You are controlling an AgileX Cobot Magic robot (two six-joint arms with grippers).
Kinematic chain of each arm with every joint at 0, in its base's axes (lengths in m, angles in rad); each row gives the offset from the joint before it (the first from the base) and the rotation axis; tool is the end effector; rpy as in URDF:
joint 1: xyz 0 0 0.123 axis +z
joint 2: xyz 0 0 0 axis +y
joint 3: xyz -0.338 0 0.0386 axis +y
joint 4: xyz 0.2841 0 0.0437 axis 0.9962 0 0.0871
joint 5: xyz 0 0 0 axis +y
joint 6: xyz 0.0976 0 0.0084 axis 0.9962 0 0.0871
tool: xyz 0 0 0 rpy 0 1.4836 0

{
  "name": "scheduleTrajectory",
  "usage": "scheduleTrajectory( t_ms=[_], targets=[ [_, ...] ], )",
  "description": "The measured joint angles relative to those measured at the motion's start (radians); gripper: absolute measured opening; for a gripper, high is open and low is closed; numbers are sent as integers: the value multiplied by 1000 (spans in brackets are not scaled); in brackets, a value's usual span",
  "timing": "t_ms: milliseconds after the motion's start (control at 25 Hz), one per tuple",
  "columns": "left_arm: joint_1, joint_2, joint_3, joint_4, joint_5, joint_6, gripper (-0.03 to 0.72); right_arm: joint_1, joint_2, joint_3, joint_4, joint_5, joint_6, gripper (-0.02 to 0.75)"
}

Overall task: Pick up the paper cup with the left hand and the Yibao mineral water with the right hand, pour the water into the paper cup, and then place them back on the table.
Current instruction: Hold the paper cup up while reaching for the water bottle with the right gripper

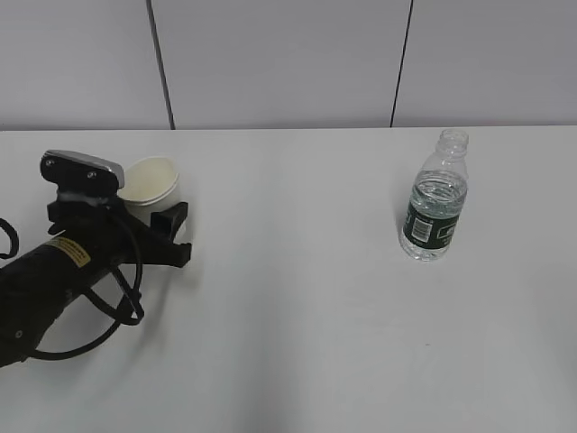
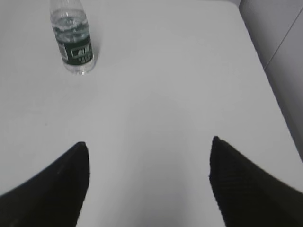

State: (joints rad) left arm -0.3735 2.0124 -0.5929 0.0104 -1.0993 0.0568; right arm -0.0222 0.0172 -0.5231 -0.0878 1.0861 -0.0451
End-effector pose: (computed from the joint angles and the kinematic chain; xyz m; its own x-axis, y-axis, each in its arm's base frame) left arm 0.3355 -0.1324 0.1151 -0.1916 0.1411 -0.9713 0.3858 0.9208 0.0577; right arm -0.0241 -0.0071 0.2971 -0.4778 -0.0751 -0.8753 0.0496 0.9924 -0.1123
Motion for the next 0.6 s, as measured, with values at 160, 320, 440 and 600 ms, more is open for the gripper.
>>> scheduleTrajectory(
  t_ms=[160, 320, 440, 600],
  targets=[
    [-62, -108, 36, 6, 68, -1, 422, 0, 126, -24, 0, -194, -4, 585],
    [-130, -188, 46, 7, 135, -1, 422, 0, 293, -22, 1, -401, -6, 585],
    [-178, -218, 46, 8, 164, -1, 423, 0, 408, -20, 1, -517, -6, 585],
    [-216, -220, 47, 8, 185, -2, 440, 0, 550, -11, 17, -624, -6, 585]
  ],
)
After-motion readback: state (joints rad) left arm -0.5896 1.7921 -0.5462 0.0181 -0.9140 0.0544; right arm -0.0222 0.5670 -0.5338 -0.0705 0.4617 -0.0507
